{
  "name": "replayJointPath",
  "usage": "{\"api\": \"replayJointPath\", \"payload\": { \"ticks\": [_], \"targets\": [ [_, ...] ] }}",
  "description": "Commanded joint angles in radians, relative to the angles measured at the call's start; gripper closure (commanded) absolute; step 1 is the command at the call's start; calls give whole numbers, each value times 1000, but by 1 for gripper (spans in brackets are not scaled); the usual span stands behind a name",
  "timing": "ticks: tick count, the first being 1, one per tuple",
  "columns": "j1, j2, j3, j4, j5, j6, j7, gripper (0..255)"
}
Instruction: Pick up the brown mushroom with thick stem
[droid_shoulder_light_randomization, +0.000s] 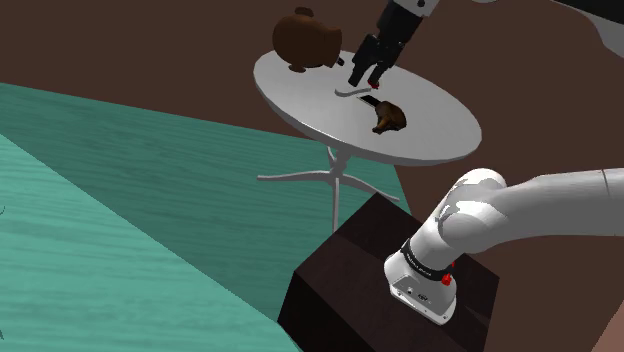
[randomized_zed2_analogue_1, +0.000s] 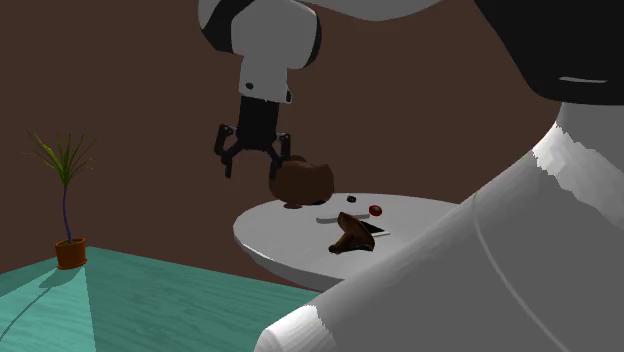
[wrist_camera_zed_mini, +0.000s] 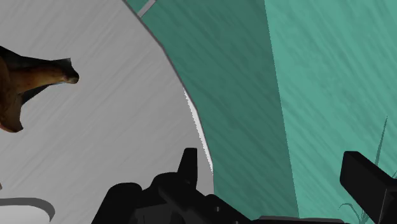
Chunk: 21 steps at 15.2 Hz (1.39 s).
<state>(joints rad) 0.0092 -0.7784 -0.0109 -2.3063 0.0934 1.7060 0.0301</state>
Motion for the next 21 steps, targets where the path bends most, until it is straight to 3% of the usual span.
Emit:
{"api": "replayJointPath", "payload": {
  "ticks": [1, 12, 21],
  "targets": [
    [0, 0, 0, 0, 0, 0, 0, 0],
    [-109, -119, -160, -237, -223, 243, -230, 0],
    [-202, -88, -345, -322, -400, 505, -419, 0]
  ]
}}
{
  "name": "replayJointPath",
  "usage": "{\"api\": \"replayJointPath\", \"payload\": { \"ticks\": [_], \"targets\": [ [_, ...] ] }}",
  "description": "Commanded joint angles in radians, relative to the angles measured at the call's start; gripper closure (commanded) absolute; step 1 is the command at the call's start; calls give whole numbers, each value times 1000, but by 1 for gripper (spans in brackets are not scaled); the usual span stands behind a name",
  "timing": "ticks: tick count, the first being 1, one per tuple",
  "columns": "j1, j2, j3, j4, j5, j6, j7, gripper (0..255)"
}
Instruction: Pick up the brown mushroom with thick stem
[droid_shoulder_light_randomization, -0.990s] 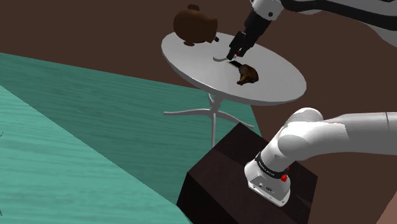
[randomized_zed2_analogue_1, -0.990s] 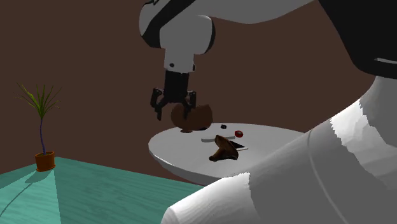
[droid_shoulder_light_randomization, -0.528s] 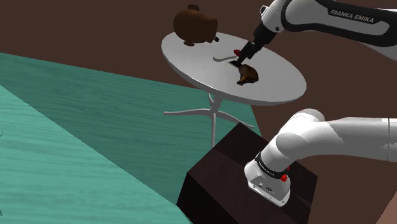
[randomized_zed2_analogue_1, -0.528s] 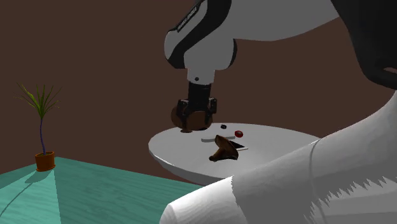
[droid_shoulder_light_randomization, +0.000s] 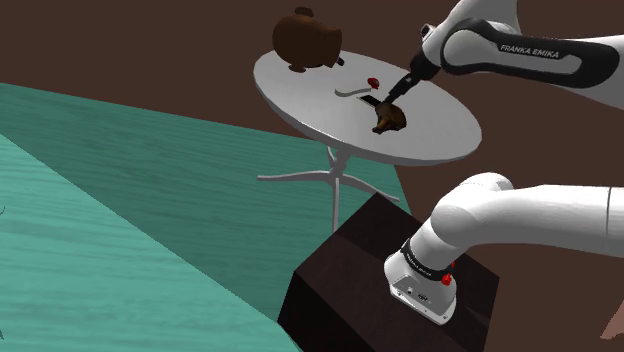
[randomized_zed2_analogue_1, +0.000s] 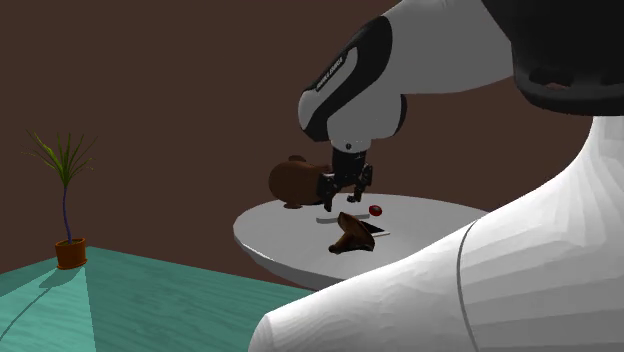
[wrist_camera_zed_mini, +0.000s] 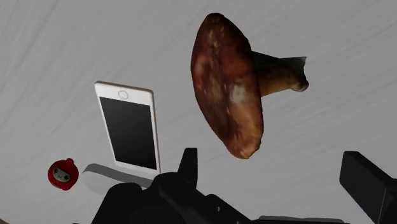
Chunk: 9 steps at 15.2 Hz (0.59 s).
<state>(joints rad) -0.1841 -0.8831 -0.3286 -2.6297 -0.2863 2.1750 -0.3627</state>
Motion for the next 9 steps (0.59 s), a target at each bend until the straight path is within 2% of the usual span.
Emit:
{"api": "replayJointPath", "payload": {
  "ticks": [1, 9],
  "targets": [
    [-12, 21, -38, 0, -28, 50, -36, 0],
    [-28, 38, -63, -91, -55, 158, -31, 0]
  ]
}}
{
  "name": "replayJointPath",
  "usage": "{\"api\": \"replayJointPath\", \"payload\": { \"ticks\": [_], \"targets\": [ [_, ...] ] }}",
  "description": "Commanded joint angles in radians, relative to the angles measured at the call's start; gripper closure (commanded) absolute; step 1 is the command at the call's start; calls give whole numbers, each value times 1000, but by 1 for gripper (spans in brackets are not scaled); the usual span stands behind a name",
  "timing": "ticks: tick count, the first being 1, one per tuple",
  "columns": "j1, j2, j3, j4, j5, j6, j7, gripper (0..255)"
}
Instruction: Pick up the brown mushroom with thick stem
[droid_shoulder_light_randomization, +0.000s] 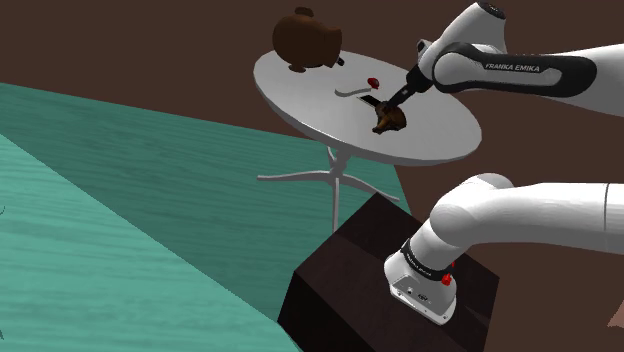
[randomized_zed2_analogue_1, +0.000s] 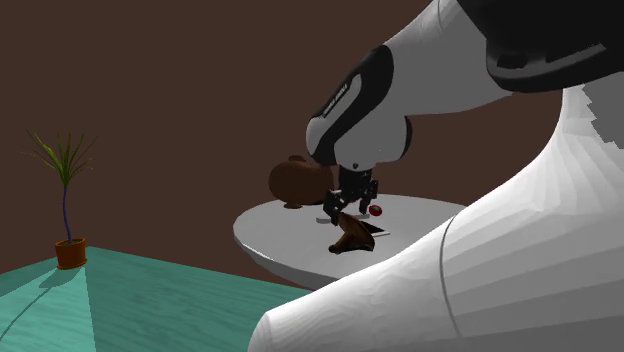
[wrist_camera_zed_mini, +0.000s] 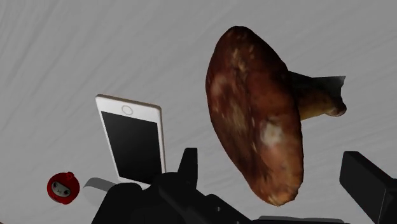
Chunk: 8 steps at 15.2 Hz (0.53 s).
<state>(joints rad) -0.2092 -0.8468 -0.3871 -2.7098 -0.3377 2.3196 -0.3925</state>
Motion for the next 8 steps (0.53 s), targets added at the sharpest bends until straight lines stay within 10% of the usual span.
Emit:
{"api": "replayJointPath", "payload": {
  "ticks": [1, 2, 8],
  "targets": [
    [-3, 1, -5, -11, -4, 13, -1, 0],
    [-3, 0, -5, -11, -4, 12, -2, 255],
    [-3, 2, -6, -11, -4, 14, -2, 255]
  ]
}}
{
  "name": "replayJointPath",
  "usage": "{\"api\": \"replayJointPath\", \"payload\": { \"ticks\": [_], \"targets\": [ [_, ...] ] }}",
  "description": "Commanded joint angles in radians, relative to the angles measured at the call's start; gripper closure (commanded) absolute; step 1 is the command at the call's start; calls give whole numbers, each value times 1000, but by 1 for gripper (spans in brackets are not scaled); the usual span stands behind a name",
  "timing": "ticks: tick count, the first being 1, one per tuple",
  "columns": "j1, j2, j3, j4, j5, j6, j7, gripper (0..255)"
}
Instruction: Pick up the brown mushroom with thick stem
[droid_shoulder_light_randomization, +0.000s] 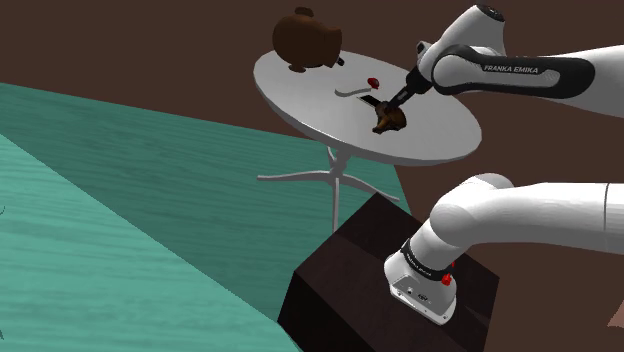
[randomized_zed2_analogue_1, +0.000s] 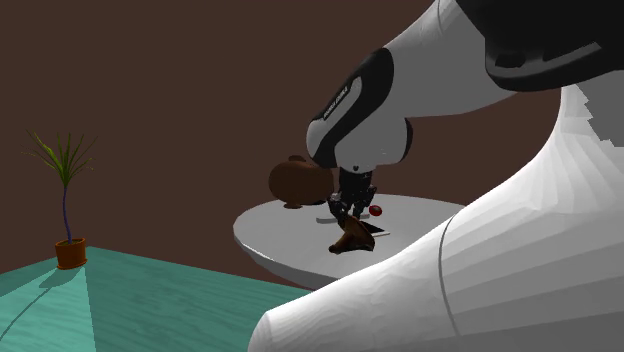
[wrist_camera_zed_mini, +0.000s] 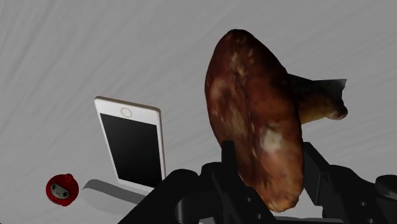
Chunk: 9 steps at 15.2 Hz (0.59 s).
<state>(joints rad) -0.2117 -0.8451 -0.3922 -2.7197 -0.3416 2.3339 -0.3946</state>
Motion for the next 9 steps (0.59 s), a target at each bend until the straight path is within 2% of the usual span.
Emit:
{"api": "replayJointPath", "payload": {
  "ticks": [1, 3, 9],
  "targets": [
    [0, 1, -1, -1, -1, 0, 0, 255],
    [0, 0, 1, -1, 0, -1, 1, 255],
    [12, -15, 21, 71, 22, -87, -3, 255]
  ]
}}
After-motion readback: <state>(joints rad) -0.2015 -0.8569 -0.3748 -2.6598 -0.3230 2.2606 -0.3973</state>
